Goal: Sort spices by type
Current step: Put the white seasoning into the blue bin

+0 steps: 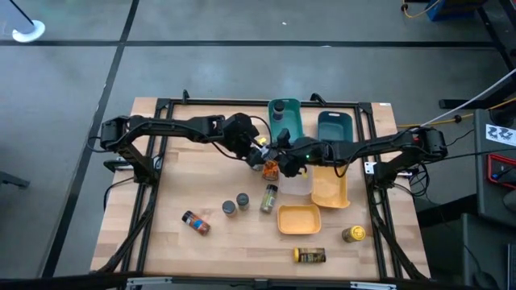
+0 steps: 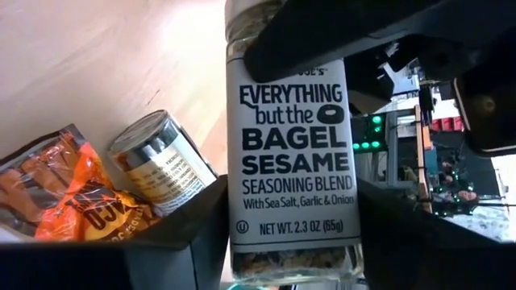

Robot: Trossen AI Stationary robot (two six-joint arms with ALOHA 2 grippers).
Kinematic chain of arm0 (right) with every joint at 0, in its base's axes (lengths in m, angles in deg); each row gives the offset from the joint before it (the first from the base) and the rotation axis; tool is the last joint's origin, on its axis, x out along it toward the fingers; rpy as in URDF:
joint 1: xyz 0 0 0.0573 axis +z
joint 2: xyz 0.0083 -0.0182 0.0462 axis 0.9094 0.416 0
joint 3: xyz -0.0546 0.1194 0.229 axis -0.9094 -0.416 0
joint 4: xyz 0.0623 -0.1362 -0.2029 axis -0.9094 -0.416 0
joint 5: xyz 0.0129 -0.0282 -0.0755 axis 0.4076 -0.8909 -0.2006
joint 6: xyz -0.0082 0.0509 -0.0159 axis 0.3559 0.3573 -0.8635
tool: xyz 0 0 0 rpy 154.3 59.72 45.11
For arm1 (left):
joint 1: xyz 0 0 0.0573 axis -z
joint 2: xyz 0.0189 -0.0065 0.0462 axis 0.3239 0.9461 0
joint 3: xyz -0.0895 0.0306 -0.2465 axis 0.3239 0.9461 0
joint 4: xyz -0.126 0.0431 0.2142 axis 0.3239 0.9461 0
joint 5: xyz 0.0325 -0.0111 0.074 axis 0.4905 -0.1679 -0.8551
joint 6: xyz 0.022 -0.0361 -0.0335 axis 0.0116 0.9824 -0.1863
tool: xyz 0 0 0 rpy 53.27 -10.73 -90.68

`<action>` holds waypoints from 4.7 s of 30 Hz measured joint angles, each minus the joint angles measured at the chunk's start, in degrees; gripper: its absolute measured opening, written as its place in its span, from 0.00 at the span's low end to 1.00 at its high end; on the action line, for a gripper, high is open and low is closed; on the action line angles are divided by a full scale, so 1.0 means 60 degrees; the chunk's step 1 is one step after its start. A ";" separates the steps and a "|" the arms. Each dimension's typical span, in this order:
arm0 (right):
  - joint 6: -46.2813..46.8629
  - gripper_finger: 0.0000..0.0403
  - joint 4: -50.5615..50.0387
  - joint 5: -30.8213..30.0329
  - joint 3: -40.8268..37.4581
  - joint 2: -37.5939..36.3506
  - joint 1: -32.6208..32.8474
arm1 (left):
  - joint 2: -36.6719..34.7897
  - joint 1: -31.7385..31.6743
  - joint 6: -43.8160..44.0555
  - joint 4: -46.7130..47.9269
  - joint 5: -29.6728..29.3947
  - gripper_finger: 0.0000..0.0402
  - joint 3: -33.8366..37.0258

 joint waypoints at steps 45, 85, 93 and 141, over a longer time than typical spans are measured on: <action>0.0455 0.51 -0.0395 -0.0554 0.0007 -0.0006 -0.0002 | 0.0022 -0.0572 -0.1079 -0.0467 -0.0052 0.49 0.0098; 0.0514 0.50 -0.1320 -0.1559 -0.0010 -0.0010 -0.0011 | 0.0907 -0.0539 -0.0449 -0.1748 -0.0987 0.49 0.0086; 0.0602 0.50 -0.2075 -0.1224 0.0000 -0.0016 0.0012 | 0.1031 -0.0369 -0.1124 -0.1957 -0.1388 0.57 0.0069; 0.6449 0.50 -0.0827 -0.1804 -0.4459 -0.6042 -0.2198 | 0.2577 -0.1108 -0.5586 -0.7285 -0.4757 0.66 -0.0452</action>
